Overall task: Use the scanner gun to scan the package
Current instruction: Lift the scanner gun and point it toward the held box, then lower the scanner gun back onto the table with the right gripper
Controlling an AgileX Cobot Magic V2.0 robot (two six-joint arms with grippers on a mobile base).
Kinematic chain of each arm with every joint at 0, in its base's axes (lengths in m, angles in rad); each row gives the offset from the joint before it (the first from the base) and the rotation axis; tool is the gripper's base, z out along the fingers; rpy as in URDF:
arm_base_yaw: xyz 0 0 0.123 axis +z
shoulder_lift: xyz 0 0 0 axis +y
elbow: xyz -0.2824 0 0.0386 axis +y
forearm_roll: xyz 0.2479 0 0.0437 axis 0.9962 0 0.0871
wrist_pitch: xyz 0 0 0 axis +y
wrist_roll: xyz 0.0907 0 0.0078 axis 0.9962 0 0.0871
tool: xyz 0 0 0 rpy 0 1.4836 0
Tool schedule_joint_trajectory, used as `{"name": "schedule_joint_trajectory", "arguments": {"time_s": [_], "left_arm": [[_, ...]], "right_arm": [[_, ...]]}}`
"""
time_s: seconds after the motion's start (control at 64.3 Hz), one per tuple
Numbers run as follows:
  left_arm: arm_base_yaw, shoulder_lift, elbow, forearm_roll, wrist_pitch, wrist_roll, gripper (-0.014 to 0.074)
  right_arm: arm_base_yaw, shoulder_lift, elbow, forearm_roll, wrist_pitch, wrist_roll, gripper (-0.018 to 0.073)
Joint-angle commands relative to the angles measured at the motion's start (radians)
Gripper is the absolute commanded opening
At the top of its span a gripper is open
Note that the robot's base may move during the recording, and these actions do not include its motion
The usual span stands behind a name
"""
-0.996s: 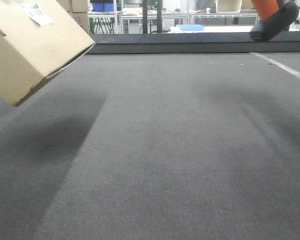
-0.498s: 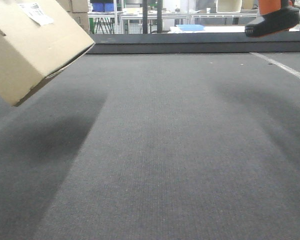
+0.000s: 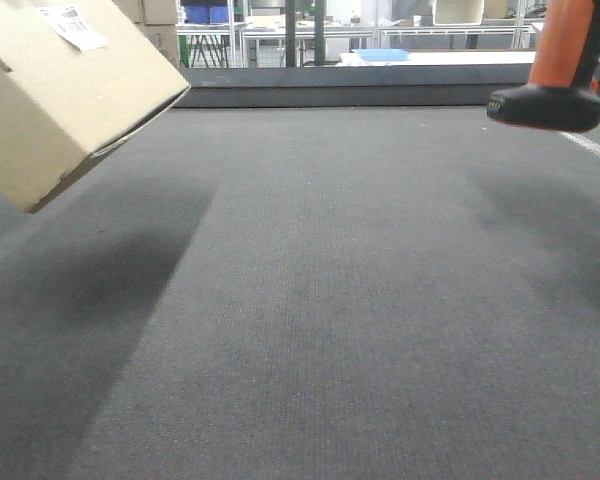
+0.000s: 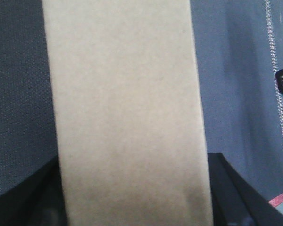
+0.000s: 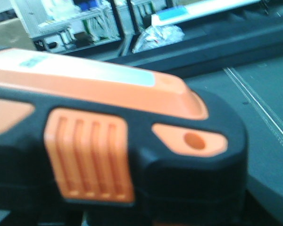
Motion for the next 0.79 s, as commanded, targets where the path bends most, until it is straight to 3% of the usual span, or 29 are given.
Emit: {"name": "schedule_joint_trajectory", "arguments": {"time_s": [0.0, 0.311, 0.778], "left_arm": [[0.001, -0.014, -0.010, -0.032, 0.000, -0.005, -0.0111], [0.001, -0.014, -0.010, -0.032, 0.000, -0.005, -0.0111], [0.001, -0.014, -0.010, -0.032, 0.000, -0.005, -0.0111]], "right_arm": [[-0.002, -0.010, 0.034, -0.080, -0.194, 0.053, -0.0163], [-0.015, 0.109, 0.050, -0.160, -0.341, 0.053, -0.0163], [-0.013, 0.269, 0.050, -0.162, -0.416, 0.053, -0.0163]]}}
